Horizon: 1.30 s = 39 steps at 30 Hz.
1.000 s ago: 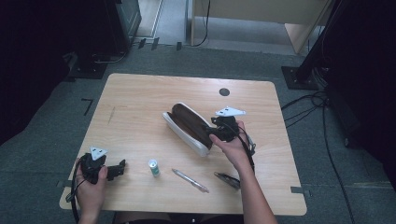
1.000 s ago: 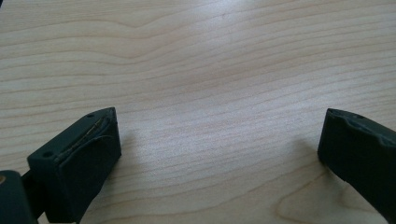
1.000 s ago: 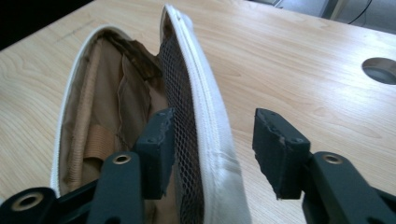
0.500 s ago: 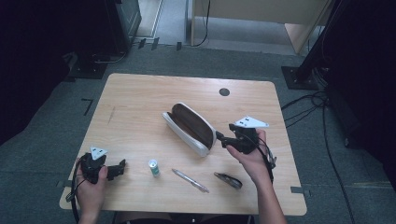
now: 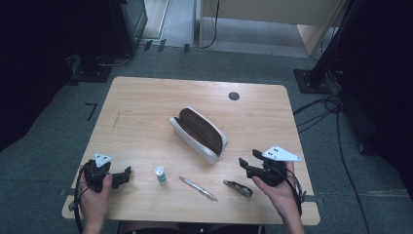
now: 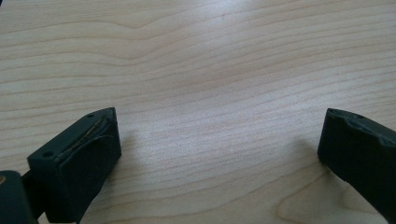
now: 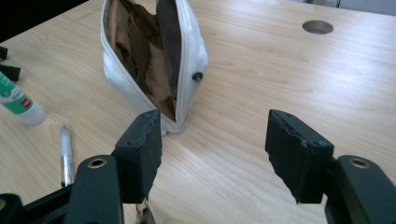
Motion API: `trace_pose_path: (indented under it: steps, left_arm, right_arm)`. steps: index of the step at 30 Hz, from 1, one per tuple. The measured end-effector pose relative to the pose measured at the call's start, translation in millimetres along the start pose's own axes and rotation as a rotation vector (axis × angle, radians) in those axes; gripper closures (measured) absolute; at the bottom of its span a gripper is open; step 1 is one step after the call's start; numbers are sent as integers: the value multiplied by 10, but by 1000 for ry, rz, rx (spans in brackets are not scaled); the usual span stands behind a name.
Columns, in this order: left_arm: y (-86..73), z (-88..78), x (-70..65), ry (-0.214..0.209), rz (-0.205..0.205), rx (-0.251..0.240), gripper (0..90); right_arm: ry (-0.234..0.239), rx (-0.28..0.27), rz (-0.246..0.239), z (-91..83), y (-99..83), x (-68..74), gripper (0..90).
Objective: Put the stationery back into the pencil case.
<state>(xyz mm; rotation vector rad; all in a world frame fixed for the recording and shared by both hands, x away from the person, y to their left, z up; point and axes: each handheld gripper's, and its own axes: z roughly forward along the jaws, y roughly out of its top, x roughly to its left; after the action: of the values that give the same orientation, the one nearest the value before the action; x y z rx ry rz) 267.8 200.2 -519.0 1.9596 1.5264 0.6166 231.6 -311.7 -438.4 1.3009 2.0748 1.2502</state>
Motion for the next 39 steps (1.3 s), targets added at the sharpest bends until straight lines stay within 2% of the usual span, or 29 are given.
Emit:
trace_pose_path:
  steps: [3, 9, 14, 15, 16, 17, 20, 25, 27, 28, 39]
  left_arm:
    - [0, 0, 0, 0, 0, 0, 0]
    - [0, 0, -4, 5, -4, 0, 0]
    - [0, 1, -10, 9, -8, 0, 0]
    - [1, 1, -11, 10, -8, 0, 0]
    - [1, 2, -12, 10, -10, -1, 0]
    - [1, 2, -12, 10, -10, -1, 0]
    - [1, 2, -12, 10, -10, -1, 0]
    - [1, 2, -12, 10, -10, -1, 0]
    - [1, 2, -12, 10, -10, -1, 0]
    - [1, 2, -12, 10, -10, -1, 0]
    - [7, 5, -13, 7, -5, 2, 0]
  right_arm:
    - [12, 7, 8, -47, -93, -34, 429]
    - [72, 10, 24, -73, -276, -97, 469]
    - [95, -6, 18, -95, -372, -90, 489]
    - [96, 9, 1, -83, -409, -84, 486]
    - [96, 9, 1, -83, -409, -84, 486]
    - [104, 29, -21, -75, -440, -84, 490]
    - [135, 38, -12, -78, -476, -75, 517]
    - [183, 60, -40, -38, -563, -39, 539]
    - [197, 63, -37, -36, -581, -35, 558]
    - [222, 65, -29, -45, -595, -42, 573]
    - [278, 75, -59, -120, -661, -70, 602]
